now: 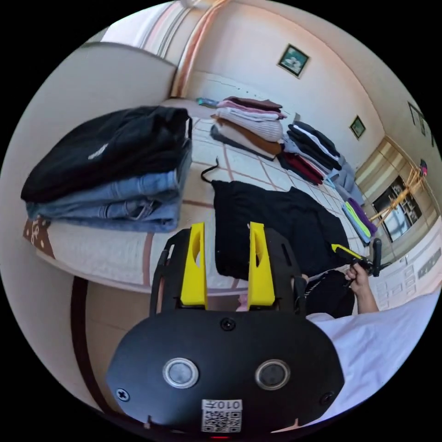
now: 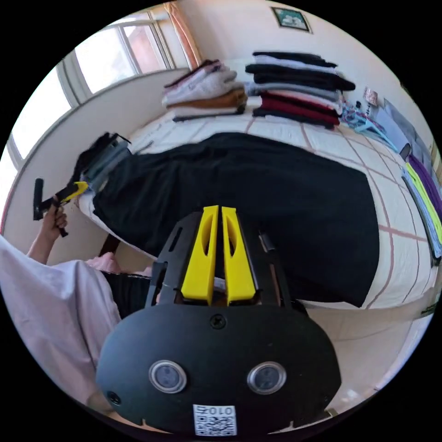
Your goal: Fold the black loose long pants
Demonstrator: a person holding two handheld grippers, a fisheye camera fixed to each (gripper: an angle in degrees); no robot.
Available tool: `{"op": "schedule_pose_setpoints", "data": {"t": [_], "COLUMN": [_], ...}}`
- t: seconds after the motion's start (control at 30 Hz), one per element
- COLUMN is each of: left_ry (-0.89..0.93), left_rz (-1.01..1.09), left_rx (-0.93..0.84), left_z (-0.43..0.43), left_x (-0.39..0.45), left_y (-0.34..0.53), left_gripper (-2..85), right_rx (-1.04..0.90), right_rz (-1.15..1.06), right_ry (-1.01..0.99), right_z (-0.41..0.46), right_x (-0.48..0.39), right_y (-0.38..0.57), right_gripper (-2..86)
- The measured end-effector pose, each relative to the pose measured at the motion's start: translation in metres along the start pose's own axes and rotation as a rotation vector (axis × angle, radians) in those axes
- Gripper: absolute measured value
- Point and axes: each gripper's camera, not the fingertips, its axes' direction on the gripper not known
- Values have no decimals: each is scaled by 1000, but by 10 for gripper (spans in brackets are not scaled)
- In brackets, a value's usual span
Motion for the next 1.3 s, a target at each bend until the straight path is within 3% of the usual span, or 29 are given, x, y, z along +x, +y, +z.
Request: {"op": "schedule_pose_setpoints", "data": {"t": [0.27,0.47,0.8,0.9,1.07,1.3], "left_ry": [277,342,495,547,523,568], "left_rz": [-331,-371,-476,-312,331,755], "left_rx": [-37,-79,29,105,147,29], "left_z": [24,47,53,27,-12,59], "left_x": [-58,-55,-45,0,180,431], "left_y": [53,57,71,48,-49,-81], "left_gripper": [139,116,72,69,63,63], "right_rx": [212,228,190,170,212,290], "right_rz": [34,14,72,126,205,365], "right_ry": [-41,-18,-60,-54,-104,-9], "right_z": [-44,-43,-10,3,5,-14], "right_x": [-10,-21,-16,-6,14,53], "right_y": [9,24,42,43,49,92], "right_gripper": [26,25,23,24,25,26]}}
